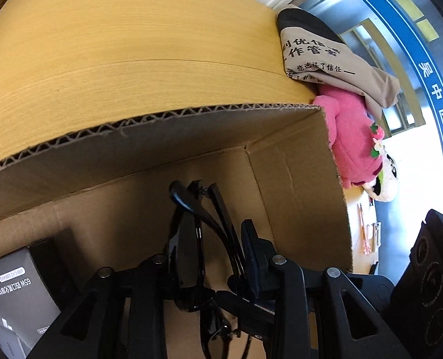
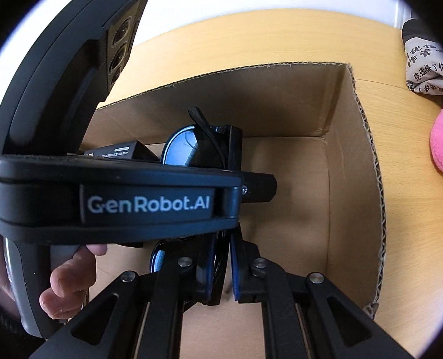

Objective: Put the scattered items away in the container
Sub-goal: 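Lower the sunglasses into the box and open the right gripper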

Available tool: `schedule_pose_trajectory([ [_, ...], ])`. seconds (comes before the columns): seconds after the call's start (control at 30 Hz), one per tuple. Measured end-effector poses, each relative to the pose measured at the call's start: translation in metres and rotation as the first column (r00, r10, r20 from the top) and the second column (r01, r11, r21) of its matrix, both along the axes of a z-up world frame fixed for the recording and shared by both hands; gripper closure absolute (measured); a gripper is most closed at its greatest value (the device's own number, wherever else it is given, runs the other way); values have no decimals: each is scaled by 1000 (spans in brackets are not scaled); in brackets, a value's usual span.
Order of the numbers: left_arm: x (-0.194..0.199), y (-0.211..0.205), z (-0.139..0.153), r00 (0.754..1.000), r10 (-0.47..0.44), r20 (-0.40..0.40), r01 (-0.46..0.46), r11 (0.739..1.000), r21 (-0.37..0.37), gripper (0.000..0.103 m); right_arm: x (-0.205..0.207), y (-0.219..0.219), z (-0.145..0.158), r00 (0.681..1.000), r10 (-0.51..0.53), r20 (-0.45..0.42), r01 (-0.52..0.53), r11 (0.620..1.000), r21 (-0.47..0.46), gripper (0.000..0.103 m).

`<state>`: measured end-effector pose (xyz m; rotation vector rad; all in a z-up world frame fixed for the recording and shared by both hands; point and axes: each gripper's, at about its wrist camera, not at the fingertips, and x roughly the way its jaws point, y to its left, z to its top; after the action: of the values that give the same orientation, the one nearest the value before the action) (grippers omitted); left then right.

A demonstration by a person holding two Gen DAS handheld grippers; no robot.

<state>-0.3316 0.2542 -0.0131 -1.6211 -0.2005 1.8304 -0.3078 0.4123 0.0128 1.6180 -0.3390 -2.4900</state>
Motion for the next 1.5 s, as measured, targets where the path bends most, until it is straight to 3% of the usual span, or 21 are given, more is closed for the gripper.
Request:
schedule_pose_trajectory([
  [0.13, 0, -3, 4, 1000, 6, -24, -6, 1000, 1, 45, 4, 2, 0, 1000, 0, -1, 0, 1000, 14, 95],
  [0.27, -1, -9, 10, 999, 18, -44, -17, 1000, 3, 32, 10, 5, 2, 1000, -2, -13, 2, 1000, 16, 94],
  [0.4, 3, -13, 17, 997, 14, -73, -15, 1000, -20, 32, 18, 10, 7, 999, -14, -37, 14, 1000, 3, 87],
  [0.53, 10, -22, 34, 992, 33, -120, -37, 999, -30, 31, 35, 13, 18, 997, -15, -75, 14, 1000, -16, 64],
  [0.57, 14, -25, 41, 990, 35, -136, -38, 999, -21, 31, 41, 12, 23, 996, -12, -90, 11, 1000, -10, 58],
  [0.7, 43, -42, 83, 966, 48, -255, -50, 999, 0, 31, 74, 10, 48, 986, -1, -169, 4, 1000, 13, 48],
  [0.77, 68, -55, 109, 939, 50, -339, -51, 999, 6, 28, 98, 8, 63, 975, 3, -221, 7, 999, 44, 44],
  [0.83, 96, -71, 133, 903, 64, -426, -69, 998, 2, 21, 105, -23, 77, 962, 6, -273, 21, 995, 96, 40],
  [0.93, 152, -104, 166, 832, 110, -544, -112, 993, 29, 17, 110, -37, 90, 944, 12, -329, 38, 989, 145, 37],
  [1.0, 182, -126, 178, 802, 149, -578, -138, 988, 63, 11, 152, -45, 99, 933, 19, -358, 44, 985, 167, 37],
  [1.13, 256, -173, 193, 688, 254, -679, -269, 959, 86, 5, 202, -71, 114, 915, 7, -404, 75, 980, 187, 37],
  [1.2, 285, -190, 194, 652, 299, -697, -325, 940, 100, 2, 216, -79, 115, 900, -6, -435, 100, 976, 195, 37],
  [1.33, 337, -215, 188, 613, 375, -696, -413, 902, 122, 1, 243, -95, 118, 880, -7, -475, 126, 967, 221, 37],
  [1.5, 383, -224, 183, 597, 379, -707, -436, 893, 111, 1, 266, -110, 121, 875, 5, -484, 128, 962, 241, 37],
])
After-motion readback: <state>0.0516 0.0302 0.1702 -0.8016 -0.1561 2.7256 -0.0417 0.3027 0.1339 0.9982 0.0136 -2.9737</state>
